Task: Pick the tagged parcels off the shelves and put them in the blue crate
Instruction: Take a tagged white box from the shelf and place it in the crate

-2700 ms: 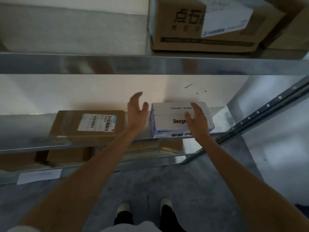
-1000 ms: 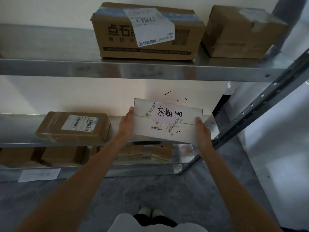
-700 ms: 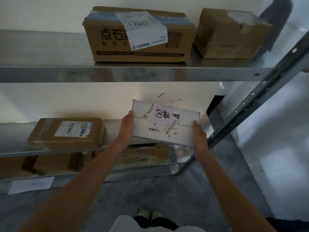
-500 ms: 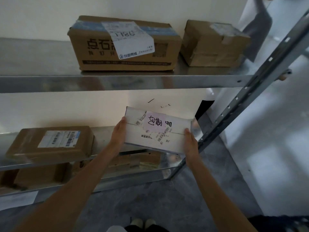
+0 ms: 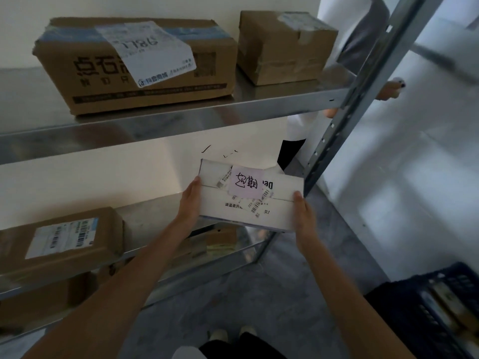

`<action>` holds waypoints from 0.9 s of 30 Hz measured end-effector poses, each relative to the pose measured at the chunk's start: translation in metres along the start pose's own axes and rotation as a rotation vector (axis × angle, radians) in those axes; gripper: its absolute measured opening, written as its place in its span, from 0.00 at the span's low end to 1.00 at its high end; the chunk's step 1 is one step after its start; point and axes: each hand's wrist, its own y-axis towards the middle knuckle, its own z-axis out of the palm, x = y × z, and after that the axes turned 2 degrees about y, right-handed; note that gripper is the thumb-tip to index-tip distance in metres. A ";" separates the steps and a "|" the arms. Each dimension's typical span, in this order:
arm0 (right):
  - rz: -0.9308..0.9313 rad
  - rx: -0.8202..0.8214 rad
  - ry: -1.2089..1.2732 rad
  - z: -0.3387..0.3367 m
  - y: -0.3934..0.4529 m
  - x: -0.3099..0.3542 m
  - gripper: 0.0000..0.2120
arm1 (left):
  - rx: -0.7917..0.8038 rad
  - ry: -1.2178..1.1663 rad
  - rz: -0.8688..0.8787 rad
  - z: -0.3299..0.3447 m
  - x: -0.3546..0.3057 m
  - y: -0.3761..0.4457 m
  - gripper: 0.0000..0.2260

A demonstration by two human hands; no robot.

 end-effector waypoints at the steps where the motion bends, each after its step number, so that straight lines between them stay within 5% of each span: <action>1: 0.001 -0.015 0.008 -0.007 -0.002 -0.002 0.19 | 0.015 0.012 -0.006 0.006 0.000 -0.001 0.23; 14: 0.134 -0.231 0.149 -0.128 -0.030 -0.052 0.19 | 0.159 0.265 0.033 0.117 0.029 -0.038 0.22; 27: 0.189 -0.561 0.176 -0.326 -0.047 -0.082 0.15 | 0.462 0.421 0.039 0.325 0.043 -0.117 0.18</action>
